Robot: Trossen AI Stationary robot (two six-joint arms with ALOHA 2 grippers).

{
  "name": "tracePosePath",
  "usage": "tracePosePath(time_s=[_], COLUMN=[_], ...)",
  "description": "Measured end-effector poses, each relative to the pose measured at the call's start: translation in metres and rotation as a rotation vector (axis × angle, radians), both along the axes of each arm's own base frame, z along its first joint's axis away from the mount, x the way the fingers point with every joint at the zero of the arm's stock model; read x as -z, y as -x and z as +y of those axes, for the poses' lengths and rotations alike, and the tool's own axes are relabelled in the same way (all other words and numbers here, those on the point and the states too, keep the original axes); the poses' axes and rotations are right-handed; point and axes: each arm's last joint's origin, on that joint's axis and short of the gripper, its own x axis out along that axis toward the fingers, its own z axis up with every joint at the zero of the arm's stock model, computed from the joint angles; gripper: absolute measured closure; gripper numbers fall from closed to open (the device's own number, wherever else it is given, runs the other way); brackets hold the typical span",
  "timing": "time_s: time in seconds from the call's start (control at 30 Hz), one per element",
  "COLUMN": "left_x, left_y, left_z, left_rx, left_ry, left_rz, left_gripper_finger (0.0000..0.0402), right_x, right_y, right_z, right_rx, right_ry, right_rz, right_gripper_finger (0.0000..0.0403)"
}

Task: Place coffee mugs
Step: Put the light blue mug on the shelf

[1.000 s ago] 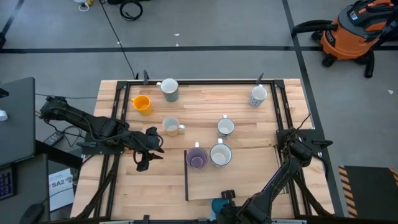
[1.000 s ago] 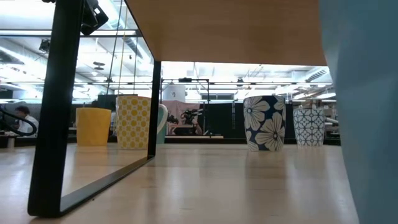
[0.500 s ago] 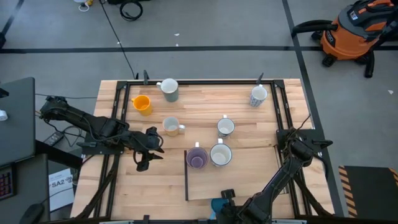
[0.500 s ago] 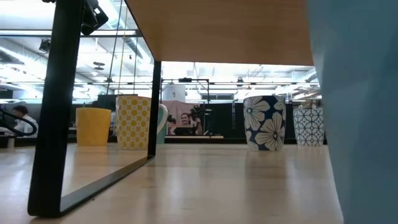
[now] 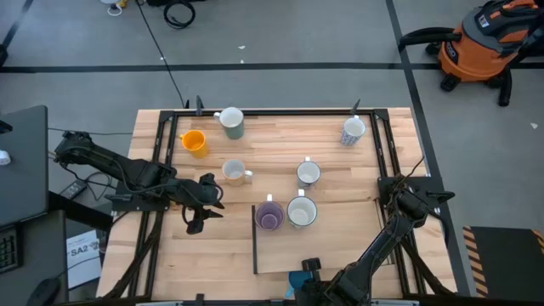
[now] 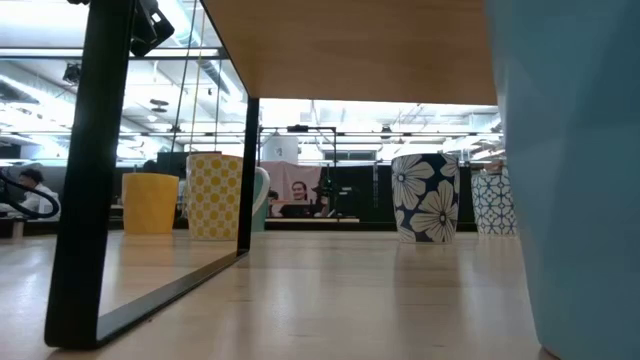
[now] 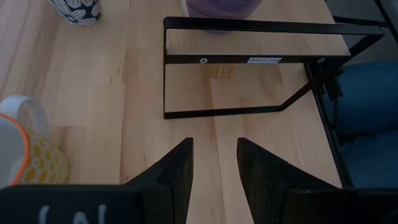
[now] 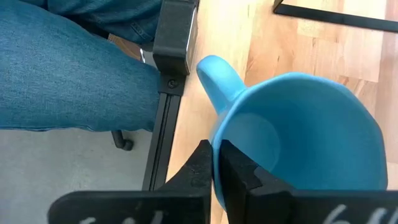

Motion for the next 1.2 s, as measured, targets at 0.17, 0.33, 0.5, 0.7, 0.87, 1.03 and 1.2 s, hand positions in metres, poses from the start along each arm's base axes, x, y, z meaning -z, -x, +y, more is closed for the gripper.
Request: tracePosePath(time_s=[0.17, 0.33, 0.5, 0.7, 0.87, 1.03, 1.2], left_x=[0.000, 0.000, 0.000, 0.000, 0.000, 0.000, 0.000], left_y=[0.000, 0.000, 0.000, 0.000, 0.000, 0.000, 0.000], left_z=[0.000, 0.000, 0.000, 0.000, 0.000, 0.000, 0.000], left_rx=[0.001, 0.000, 0.000, 0.000, 0.000, 0.000, 0.000], left_ry=[0.000, 0.000, 0.000, 0.000, 0.000, 0.000, 0.000], left_rz=[0.000, 0.000, 0.000, 0.000, 0.000, 0.000, 0.000], left_gripper_finger=[0.0271, 0.0271, 0.0271, 0.0271, 0.0271, 0.0271, 0.0271], right_x=[-0.003, -0.012, -0.019, -0.031, -0.046, -0.069, -0.094], right_y=[-0.001, -0.003, -0.003, -0.003, -0.003, -0.002, 0.003], right_z=[0.002, 0.006, 0.009, 0.012, 0.013, 0.014, 0.011], right_rx=[0.000, -0.009, -0.024, -0.030, -0.042, -0.065, -0.035], right_ry=[-0.011, -0.057, -0.120, -0.185, -0.210, -0.267, -0.303], right_rz=[0.002, 0.007, 0.043, 0.072, 0.079, 0.092, 0.114], right_gripper_finger=[0.0383, 0.0381, 0.0385, 0.0385, 0.0385, 0.0385, 0.0385])
